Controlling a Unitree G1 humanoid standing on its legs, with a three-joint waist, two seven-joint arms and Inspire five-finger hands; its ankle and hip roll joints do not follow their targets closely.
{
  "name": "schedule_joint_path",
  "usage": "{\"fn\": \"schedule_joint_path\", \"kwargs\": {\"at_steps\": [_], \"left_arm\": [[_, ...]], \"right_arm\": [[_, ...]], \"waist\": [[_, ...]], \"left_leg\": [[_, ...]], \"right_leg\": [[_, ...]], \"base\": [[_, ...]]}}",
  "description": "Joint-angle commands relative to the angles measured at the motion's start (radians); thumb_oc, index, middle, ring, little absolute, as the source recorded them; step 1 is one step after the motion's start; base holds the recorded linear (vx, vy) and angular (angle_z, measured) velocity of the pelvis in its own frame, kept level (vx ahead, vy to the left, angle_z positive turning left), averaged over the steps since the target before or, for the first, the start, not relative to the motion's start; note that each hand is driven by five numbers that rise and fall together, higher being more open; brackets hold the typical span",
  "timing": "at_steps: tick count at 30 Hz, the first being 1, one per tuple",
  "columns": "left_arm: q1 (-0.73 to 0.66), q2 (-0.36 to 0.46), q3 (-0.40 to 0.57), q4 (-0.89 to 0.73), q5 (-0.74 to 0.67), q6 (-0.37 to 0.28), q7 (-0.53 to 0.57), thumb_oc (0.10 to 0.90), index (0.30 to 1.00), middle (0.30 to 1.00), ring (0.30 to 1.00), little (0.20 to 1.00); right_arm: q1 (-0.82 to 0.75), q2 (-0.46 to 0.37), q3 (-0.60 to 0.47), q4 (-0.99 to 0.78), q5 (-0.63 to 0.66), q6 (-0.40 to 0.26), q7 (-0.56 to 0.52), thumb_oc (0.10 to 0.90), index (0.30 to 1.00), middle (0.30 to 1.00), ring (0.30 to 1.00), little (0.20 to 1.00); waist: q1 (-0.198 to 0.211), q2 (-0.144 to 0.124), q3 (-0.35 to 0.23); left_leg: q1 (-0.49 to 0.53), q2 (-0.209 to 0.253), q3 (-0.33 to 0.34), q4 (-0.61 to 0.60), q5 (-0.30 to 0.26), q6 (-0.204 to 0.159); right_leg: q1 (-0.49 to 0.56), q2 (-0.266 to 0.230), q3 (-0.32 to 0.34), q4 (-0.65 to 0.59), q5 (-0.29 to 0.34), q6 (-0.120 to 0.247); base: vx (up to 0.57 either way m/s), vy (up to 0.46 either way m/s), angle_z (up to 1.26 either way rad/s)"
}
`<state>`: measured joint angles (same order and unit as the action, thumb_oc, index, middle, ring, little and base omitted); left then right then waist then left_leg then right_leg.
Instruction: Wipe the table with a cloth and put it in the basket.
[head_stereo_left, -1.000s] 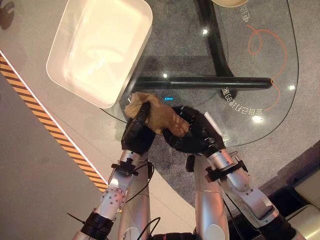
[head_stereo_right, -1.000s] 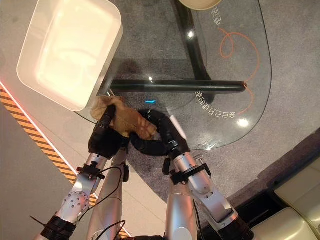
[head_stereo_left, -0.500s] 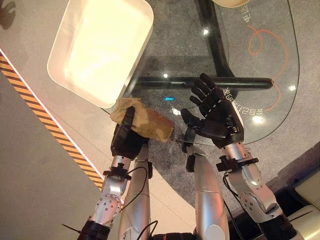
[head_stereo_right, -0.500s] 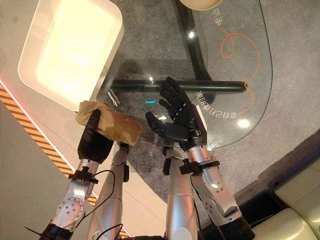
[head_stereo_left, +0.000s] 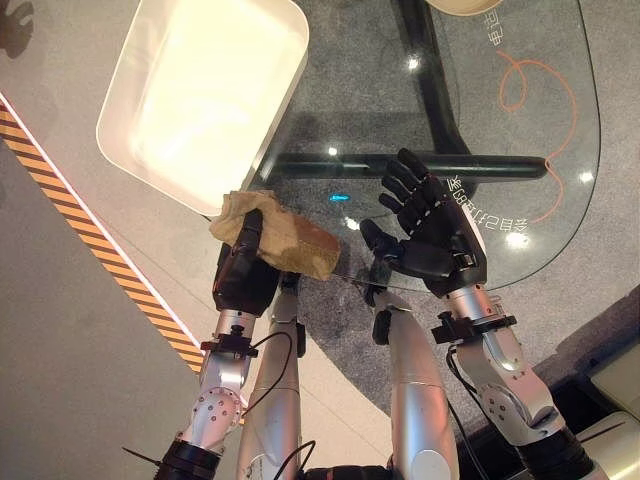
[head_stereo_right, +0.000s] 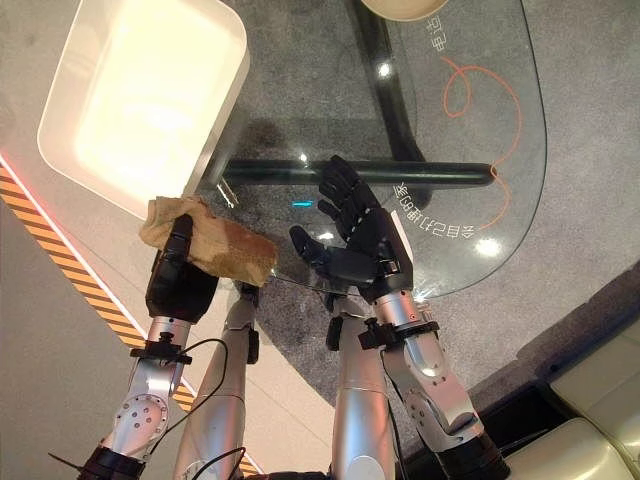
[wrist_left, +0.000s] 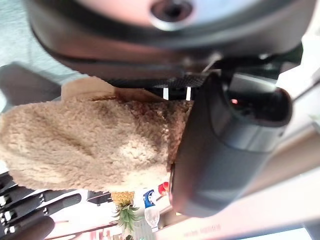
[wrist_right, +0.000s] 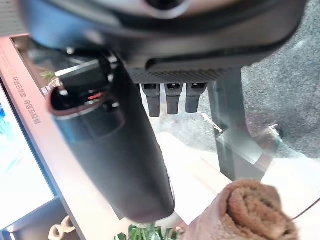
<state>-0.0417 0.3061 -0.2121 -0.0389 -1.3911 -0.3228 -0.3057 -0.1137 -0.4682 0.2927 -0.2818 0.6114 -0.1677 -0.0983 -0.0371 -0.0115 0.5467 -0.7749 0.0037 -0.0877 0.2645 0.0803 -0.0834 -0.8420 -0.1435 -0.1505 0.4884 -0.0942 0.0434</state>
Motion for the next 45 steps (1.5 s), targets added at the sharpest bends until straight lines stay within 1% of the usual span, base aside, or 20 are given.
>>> {"fn": "schedule_joint_path", "kwargs": {"at_steps": [1,2,4,5,8,9,11,13,14,15,19,23,29,30,33,36,38,40,42,45], "left_arm": [[-0.007,0.046,0.086,-0.211,0.181,-0.15,-0.071,0.1,0.3,0.3,0.3,0.2],[-0.015,0.065,0.115,-0.213,0.232,-0.179,-0.052,0.1,0.3,0.3,0.3,0.2],[-0.021,0.077,0.133,-0.219,0.275,-0.201,-0.027,0.1,0.3,0.3,0.3,0.2],[-0.032,0.092,0.157,-0.219,0.324,-0.22,0.006,0.1,0.3,0.3,0.3,0.2],[-0.049,0.117,0.181,-0.22,0.411,-0.234,0.081,0.1,0.3,0.3,0.3,0.2],[-0.064,0.132,0.194,-0.216,0.479,-0.238,0.123,0.1,0.3,0.3,0.3,0.2],[-0.076,0.145,0.204,-0.211,0.555,-0.246,0.174,0.1,0.3,0.3,0.3,0.2],[-0.088,0.169,0.226,-0.201,0.681,-0.259,0.259,0.1,0.3,0.3,0.3,0.2],[-0.097,0.188,0.236,-0.196,0.803,-0.26,0.37,0.1,0.3,0.3,0.3,0.2],[-0.1,0.192,0.238,-0.196,0.829,-0.259,0.399,0.1,0.3,0.3,0.3,0.2],[-0.135,0.238,0.259,-0.179,0.968,-0.265,0.602,0.1,0.3,0.3,0.3,0.2],[-0.168,0.264,0.267,-0.146,1.081,-0.263,0.767,0.1,0.3,0.3,0.3,0.2],[-0.201,0.303,0.279,-0.103,1.189,-0.223,0.934,0.1,0.3,0.3,0.3,0.2],[-0.22,0.324,0.283,-0.077,1.255,-0.194,1.016,0.1,0.3,0.3,0.3,0.2],[-0.24,0.358,0.285,-0.047,1.339,-0.153,1.107,0.1,0.3,0.3,0.3,0.2],[-0.259,0.401,0.285,-0.019,1.463,-0.069,1.201,0.1,0.3,0.3,0.3,0.2],[-0.281,0.419,0.277,-0.001,1.442,-0.05,1.219,0.1,0.3,0.3,0.3,0.2],[-0.299,0.42,0.267,0.018,1.394,-0.06,1.215,0.1,0.3,0.3,0.3,0.2],[-0.318,0.408,0.253,0.036,1.399,-0.059,1.225,0.1,0.3,0.3,0.3,0.2],[-0.358,0.411,0.232,0.071,1.446,-0.006,1.249,0.1,0.3,0.3,0.3,0.2]], "right_arm": [[0.008,-0.038,-0.018,-0.105,-0.025,0.0,0.066,0.8,0.9,0.9,0.9,0.9],[0.013,-0.048,-0.023,-0.102,-0.028,0.028,0.088,0.8,0.9,0.9,0.9,0.9],[0.016,-0.054,-0.022,-0.101,-0.041,0.054,0.106,0.8,0.9,0.9,0.9,0.9],[0.017,-0.062,-0.018,-0.096,-0.073,0.087,0.138,0.8,0.9,0.9,0.9,0.9],[0.013,-0.08,-0.011,-0.096,-0.115,0.139,0.17,0.8,0.9,0.9,0.9,0.9],[0.0,-0.093,-0.001,-0.09,-0.121,0.17,0.188,0.8,0.9,0.9,0.9,0.9],[-0.012,-0.103,0.008,-0.082,-0.122,0.195,0.201,0.8,0.9,0.9,0.9,0.9],[-0.032,-0.115,0.021,-0.066,-0.113,0.221,0.208,0.8,0.9,0.9,0.9,0.9],[-0.043,-0.12,0.028,-0.057,-0.107,0.237,0.212,0.8,0.9,0.9,0.9,0.9],[-0.045,-0.12,0.029,-0.054,-0.105,0.24,0.215,0.8,0.9,0.9,0.9,0.9],[-0.073,-0.132,0.057,-0.047,-0.074,0.282,0.209,0.8,0.9,0.9,0.9,0.9],[-0.113,-0.133,0.099,-0.026,-0.06,0.308,0.176,0.8,0.9,0.9,0.9,0.9],[-0.147,-0.159,0.123,0.005,-0.041,0.328,0.165,0.8,0.9,0.9,0.9,0.9],[-0.164,-0.174,0.13,0.011,-0.034,0.344,0.157,0.8,0.9,0.9,0.9,0.9],[-0.176,-0.191,0.14,0.012,-0.008,0.355,0.149,0.8,0.9,0.9,0.9,0.9],[-0.192,-0.212,0.144,0.007,0.018,0.376,0.138,0.8,0.9,0.9,0.9,0.9],[-0.205,-0.225,0.152,0.007,0.039,0.379,0.126,0.8,0.9,0.9,0.9,0.9],[-0.218,-0.229,0.16,0.014,0.05,0.388,0.121,0.8,0.9,0.9,0.9,0.9],[-0.24,-0.233,0.173,0.02,0.049,0.413,0.117,0.8,0.9,0.9,0.9,0.9],[-0.276,-0.242,0.191,0.036,0.064,0.447,0.121,0.8,0.9,0.9,0.9,0.9]], "waist": [[0.009,0.015,-0.027],[0.008,0.022,-0.027],[0.008,0.027,-0.027],[0.007,0.032,-0.027],[0.006,0.037,-0.027],[0.007,0.038,-0.027],[0.008,0.041,-0.027],[0.012,0.045,-0.027],[0.014,0.047,-0.027],[0.015,0.048,-0.027],[0.018,0.053,-0.027],[0.02,0.058,-0.027],[0.016,0.064,-0.027],[0.014,0.067,-0.027],[0.012,0.068,-0.027],[0.01,0.071,-0.027],[0.009,0.073,-0.027],[0.007,0.074,-0.027],[0.004,0.078,-0.027],[0.002,0.083,-0.027]], "left_leg": [[-0.01,-0.073,0.151,0.07,-0.082,0.073],[-0.009,-0.073,0.151,0.073,-0.081,0.072],[-0.01,-0.073,0.151,0.075,-0.081,0.071],[-0.013,-0.073,0.153,0.079,-0.081,0.069],[-0.019,-0.074,0.156,0.085,-0.08,0.067],[-0.019,-0.073,0.158,0.083,-0.078,0.067],[-0.02,-0.073,0.16,0.082,-0.076,0.067],[-0.024,-0.075,0.162,0.085,-0.077,0.065],[-0.028,-0.076,0.162,0.089,-0.077,0.064],[-0.029,-0.076,0.161,0.089,-0.076,0.064],[-0.04,-0.078,0.164,0.099,-0.078,0.065],[-0.052,-0.078,0.167,0.111,-0.082,0.063],[-0.069,-0.076,0.179,0.127,-0.088,0.06],[-0.081,-0.075,0.184,0.134,-0.091,0.062],[-0.095,-0.074,0.19,0.143,-0.094,0.061],[-0.112,-0.076,0.193,0.155,-0.096,0.06],[-0.129,-0.077,0.194,0.163,-0.097,0.06],[-0.141,-0.078,0.195,0.168,-0.097,0.061],[-0.16,-0.079,0.198,0.174,-0.098,0.063],[-0.198,-0.077,0.202,0.188,-0.098,0.062]], "right_leg": [[0.043,0.115,0.04,-0.17,0.118,0.022],[0.044,0.115,0.042,-0.167,0.115,0.02],[0.042,0.115,0.044,-0.163,0.112,0.019],[0.038,0.115,0.047,-0.157,0.109,0.017],[0.031,0.114,0.052,-0.149,0.107,0.016],[0.029,0.113,0.054,-0.149,0.107,0.015],[0.028,0.112,0.056,-0.149,0.107,0.014],[0.023,0.109,0.055,-0.144,0.103,0.012],[0.02,0.108,0.056,-0.141,0.102,0.011],[0.019,0.108,0.056,-0.141,0.102,0.011],[0.007,0.105,0.064,-0.134,0.098,0.009],[-0.008,0.101,0.064,-0.124,0.094,0.006],[-0.027,0.096,0.073,-0.114,0.089,0.003],[-0.04,0.094,0.076,-0.11,0.089,0.003],[-0.053,0.089,0.078,-0.111,0.091,0.004],[-0.073,0.089,0.081,-0.103,0.093,0.005],[-0.091,0.088,0.085,-0.1,0.096,0.005],[-0.105,0.089,0.09,-0.096,0.097,0.006],[-0.127,0.089,0.096,-0.095,0.101,0.007],[-0.169,0.087,0.102,-0.09,0.111,0.01]], "base": [[0.01,0.078,-0.03],[0.01,0.099,-0.04],[0.01,0.098,-0.06],[0.01,0.093,-0.08],[0.01,0.087,-0.07],[0.01,0.081,-0.02],[0.0,0.07,-0.01],[0.0,0.073,-0.02],[0.0,0.055,-0.03],[0.0,0.052,-0.04],[0.01,0.057,-0.03],[0.01,0.074,-0.02],[0.03,0.08,0.0],[0.05,0.099,-0.01],[0.05,0.096,-0.03],[0.04,0.069,-0.01],[0.05,0.068,-0.01],[0.04,0.069,-0.01],[0.05,0.083,-0.01],[0.04,0.089,-0.04]]}}
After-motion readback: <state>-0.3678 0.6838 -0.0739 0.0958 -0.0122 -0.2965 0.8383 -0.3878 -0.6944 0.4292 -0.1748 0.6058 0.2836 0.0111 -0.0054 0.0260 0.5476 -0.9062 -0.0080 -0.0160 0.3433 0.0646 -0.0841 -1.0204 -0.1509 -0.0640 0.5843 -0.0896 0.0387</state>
